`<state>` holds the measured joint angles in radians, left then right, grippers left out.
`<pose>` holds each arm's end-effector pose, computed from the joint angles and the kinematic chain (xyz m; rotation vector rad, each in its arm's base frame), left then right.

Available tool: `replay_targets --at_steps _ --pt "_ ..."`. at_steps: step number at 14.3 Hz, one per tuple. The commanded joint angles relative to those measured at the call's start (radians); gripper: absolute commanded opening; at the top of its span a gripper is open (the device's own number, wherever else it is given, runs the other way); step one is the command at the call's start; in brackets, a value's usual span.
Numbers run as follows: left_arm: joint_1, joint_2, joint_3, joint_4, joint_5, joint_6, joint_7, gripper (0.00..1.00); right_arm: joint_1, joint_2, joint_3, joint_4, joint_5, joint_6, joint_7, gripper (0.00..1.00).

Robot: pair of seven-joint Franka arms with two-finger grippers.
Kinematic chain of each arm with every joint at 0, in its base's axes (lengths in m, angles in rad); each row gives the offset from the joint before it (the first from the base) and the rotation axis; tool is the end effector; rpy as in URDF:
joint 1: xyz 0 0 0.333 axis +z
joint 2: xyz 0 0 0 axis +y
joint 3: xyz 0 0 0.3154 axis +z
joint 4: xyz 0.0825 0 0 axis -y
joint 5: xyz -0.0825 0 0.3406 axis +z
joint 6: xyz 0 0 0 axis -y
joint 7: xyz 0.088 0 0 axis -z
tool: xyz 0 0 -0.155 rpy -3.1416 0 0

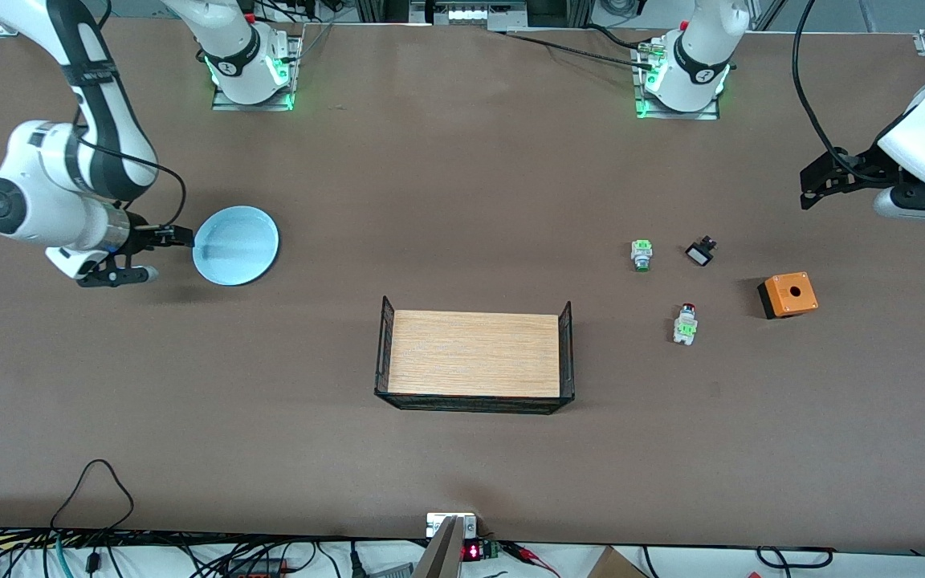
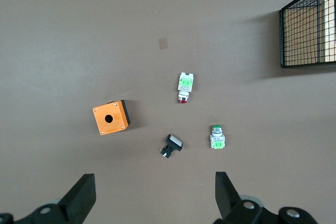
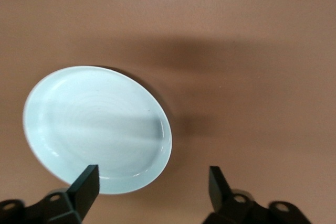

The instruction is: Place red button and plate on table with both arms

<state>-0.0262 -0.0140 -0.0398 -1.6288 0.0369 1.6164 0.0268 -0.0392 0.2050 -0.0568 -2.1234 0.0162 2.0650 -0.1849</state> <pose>0.5095 -0.0282 0.5622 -3.1008 0.1465 -0.0036 0.4916 -0.0458 0.2785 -3.0747 -0.1215 0.4027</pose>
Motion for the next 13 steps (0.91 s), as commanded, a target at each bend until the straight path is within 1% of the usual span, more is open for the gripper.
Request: replay_targets --at_steps 1,3,5,7,10,13 --pt "0.003 0.008 -0.002 0.024 0.014 -0.021 -0.005 1.00 0.007 -0.006 0.009 0.147 -0.002 -0.156 0.051 1.00" --pt "0.003 0.008 -0.002 0.024 0.014 -0.021 -0.005 1.00 0.007 -0.006 0.011 0.229 -0.001 -0.218 0.054 1.00" --pt "0.003 0.008 -0.002 0.026 0.014 -0.023 -0.005 1.00 0.012 -0.004 0.029 0.295 0.002 -0.244 0.065 1.00" --pt "0.003 0.008 -0.002 0.026 0.014 -0.023 -0.005 1.00 0.022 -0.006 0.043 0.342 -0.001 -0.276 0.140 1.00" --pt "0.003 0.008 -0.002 0.026 0.014 -0.023 -0.005 1.00 0.027 -0.018 0.093 0.417 0.002 -0.336 0.267 1.00" --pt "0.003 0.008 -0.002 0.026 0.014 -0.023 -0.005 1.00 0.033 -0.018 0.101 0.558 -0.005 -0.475 0.279 1.00"
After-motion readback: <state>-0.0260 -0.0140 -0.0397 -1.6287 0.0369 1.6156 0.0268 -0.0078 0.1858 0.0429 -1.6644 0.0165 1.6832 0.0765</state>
